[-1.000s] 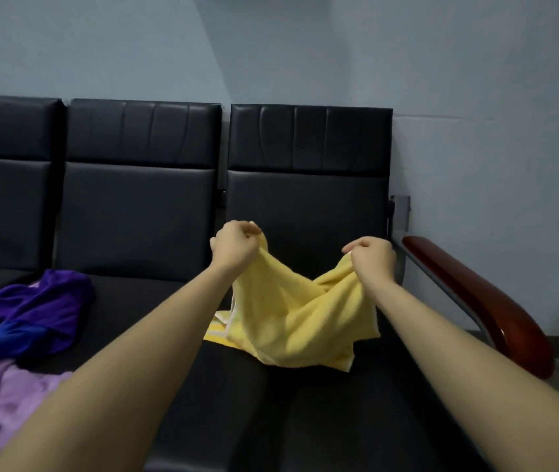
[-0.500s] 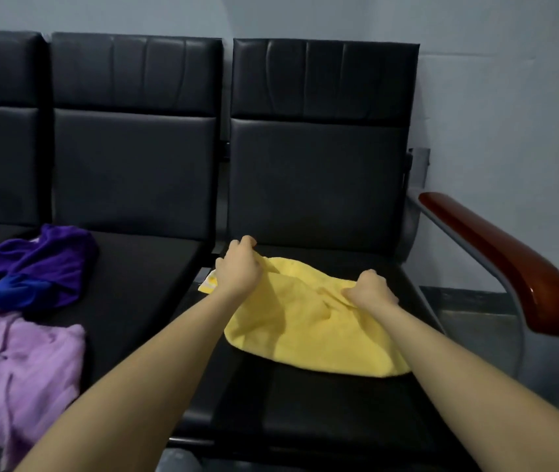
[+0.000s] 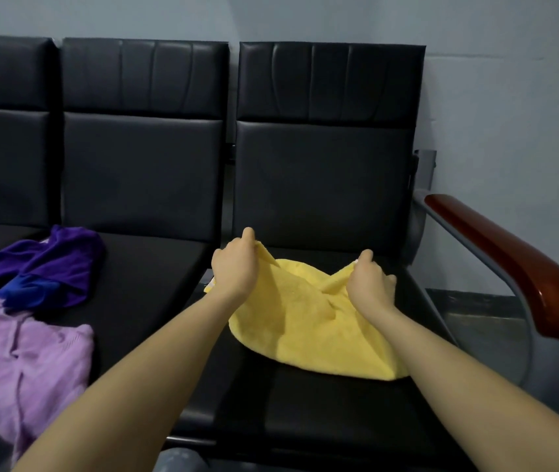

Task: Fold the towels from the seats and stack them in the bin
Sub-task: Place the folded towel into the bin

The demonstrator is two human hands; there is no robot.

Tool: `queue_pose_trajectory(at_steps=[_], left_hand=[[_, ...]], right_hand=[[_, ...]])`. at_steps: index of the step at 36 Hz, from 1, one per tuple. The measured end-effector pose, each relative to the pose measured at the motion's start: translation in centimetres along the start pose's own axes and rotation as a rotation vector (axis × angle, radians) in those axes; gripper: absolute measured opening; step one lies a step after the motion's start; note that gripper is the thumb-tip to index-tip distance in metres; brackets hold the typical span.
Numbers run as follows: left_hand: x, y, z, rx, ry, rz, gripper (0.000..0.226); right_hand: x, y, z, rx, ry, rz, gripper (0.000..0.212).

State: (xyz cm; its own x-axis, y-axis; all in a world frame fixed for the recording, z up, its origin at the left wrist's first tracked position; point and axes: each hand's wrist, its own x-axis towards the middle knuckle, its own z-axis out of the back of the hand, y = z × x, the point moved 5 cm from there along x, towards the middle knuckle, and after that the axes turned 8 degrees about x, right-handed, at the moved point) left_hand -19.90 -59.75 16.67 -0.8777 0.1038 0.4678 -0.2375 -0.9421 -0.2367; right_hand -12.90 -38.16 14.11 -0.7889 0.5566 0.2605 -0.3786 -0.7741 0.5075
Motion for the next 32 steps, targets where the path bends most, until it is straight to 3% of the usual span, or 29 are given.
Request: queue_pose_trajectory(at_steps=[6, 9, 14, 21, 27, 32], left_hand=[[1.4, 0.0, 2.5, -0.032, -0.127, -0.044, 0.02], [2.2, -0.2, 4.2, -0.123, -0.168, -0.008, 0.025], [3.8, 0.2, 6.4, -0.527, -0.166, 0.215, 0.021], [6.7, -0.5, 10.6, -0.831, -0.216, 0.315, 0.026], [8.5, -1.4, 14.6, -0.808, -0.245, 0.247, 0.029], [9.3, -1.3, 16.7, -0.857, -0.309, 0.258, 0.048]], right_hand=[[0.0, 0.8, 3.4, 0.292, -0.191, 0.15, 0.015], [0.5, 1.4, 5.1, 0.475, -0.24, 0.12, 0.014], [2.1, 1.9, 7.9, 0.731, -0.364, 0.0, 0.018], [4.1, 4.0, 12.9, 0.951, -0.491, 0.029, 0.017], [4.6, 6.2, 16.9, 0.941, -0.565, 0.104, 0.009], [5.0, 6.7, 18.6, 0.936, -0.617, 0.14, 0.009]])
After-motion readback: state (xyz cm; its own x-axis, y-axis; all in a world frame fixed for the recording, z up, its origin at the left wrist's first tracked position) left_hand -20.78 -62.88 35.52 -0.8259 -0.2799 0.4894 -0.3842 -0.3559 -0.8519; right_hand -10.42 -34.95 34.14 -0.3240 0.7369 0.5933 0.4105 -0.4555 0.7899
